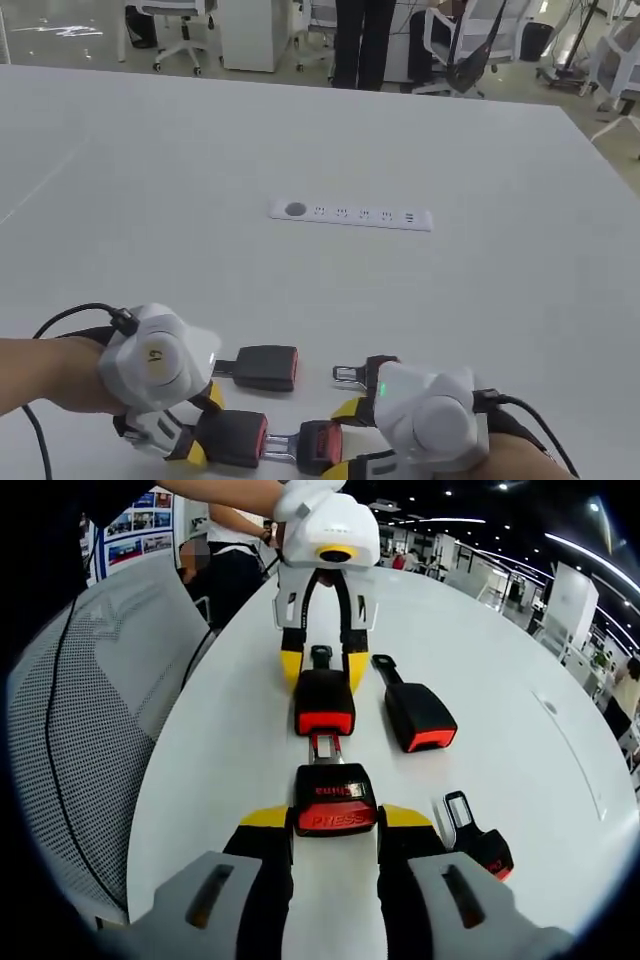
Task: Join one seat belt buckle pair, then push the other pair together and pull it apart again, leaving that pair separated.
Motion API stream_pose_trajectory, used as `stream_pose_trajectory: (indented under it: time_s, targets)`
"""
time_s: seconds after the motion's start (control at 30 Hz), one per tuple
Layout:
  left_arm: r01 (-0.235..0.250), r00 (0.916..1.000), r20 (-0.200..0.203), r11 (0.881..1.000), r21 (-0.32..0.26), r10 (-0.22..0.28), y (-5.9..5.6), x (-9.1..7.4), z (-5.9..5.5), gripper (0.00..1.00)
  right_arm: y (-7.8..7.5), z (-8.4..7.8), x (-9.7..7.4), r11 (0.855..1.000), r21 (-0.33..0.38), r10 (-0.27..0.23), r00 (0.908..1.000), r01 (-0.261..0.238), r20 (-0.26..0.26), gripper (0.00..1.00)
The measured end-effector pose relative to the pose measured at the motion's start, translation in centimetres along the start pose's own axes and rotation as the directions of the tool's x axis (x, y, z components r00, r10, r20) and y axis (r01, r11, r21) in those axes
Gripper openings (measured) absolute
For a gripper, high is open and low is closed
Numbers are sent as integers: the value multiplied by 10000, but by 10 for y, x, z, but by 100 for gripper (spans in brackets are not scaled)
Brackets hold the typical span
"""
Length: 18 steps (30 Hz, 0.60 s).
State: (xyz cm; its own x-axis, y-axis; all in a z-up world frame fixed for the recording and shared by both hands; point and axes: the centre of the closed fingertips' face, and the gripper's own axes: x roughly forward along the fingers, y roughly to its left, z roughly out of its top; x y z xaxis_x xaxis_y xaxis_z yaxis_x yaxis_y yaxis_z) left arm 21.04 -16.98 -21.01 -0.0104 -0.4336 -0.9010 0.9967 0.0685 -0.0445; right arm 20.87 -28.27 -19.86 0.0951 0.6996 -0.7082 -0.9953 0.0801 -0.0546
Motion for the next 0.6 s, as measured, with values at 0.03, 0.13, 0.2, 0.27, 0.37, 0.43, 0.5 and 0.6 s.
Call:
stream_pose_trajectory:
  time_s: [0.03,0.13,0.2,0.27,0.37,0.43,0.5,0.6]
  targets:
    - [1,10000,-2,10000,-5,-1,0,0,0,32,1,0,0,10000,0,10,10000,-10,2,30]
    - [-3,10000,-7,10000,-24,3,1,0,-1,32,1,2,3,10000,23,19,10000,-19,17,30]
    - [-2,10000,-5,10000,-29,2,1,0,-1,32,0,3,6,10000,10,17,10000,-17,-2,30]
    - [0,10000,-4,10000,-34,0,1,0,-1,32,0,4,7,10000,49,21,10000,-21,56,30]
    - [0,10000,11,10000,-44,0,0,0,-1,32,1,6,8,10000,58,3,9999,-4,104,30]
    - [-5,10000,20,10000,-46,5,0,0,0,32,0,6,10,10000,84,1,9999,-3,129,30]
    - [-17,10000,28,10000,-52,17,0,0,0,32,0,7,10,10000,66,-1,9999,0,148,30]
    - [-39,10000,47,10000,-87,39,0,0,0,32,0,9,11,10000,89,-11,9998,9,197,30]
